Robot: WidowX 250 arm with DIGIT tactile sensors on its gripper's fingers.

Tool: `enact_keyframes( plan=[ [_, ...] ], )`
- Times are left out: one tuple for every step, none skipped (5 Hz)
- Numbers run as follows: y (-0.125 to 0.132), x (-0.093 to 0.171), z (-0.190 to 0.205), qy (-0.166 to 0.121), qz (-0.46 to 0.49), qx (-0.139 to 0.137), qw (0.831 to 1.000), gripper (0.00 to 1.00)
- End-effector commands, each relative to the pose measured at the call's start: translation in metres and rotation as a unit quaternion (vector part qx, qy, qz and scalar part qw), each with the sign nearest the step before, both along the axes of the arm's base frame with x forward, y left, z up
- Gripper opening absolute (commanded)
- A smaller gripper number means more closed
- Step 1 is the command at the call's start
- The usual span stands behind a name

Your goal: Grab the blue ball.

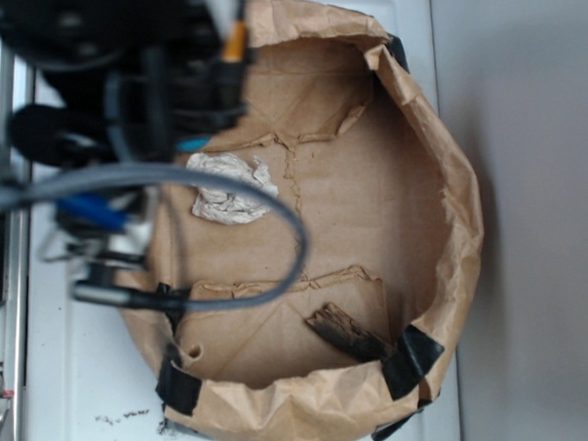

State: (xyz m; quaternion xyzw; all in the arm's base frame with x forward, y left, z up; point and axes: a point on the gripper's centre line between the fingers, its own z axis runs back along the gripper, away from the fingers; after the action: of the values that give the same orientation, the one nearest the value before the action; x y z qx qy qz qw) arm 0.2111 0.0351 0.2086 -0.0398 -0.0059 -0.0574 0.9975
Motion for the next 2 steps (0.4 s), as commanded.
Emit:
enact_keyframes(
  plan=[
    [0.003, 0.002, 0.011, -0.022, 0.012, 0.004, 1.0, 1.0],
    [0.005, 0.024, -0.035, -0.031, 0.03, 0.028, 0.999, 1.0]
  ],
)
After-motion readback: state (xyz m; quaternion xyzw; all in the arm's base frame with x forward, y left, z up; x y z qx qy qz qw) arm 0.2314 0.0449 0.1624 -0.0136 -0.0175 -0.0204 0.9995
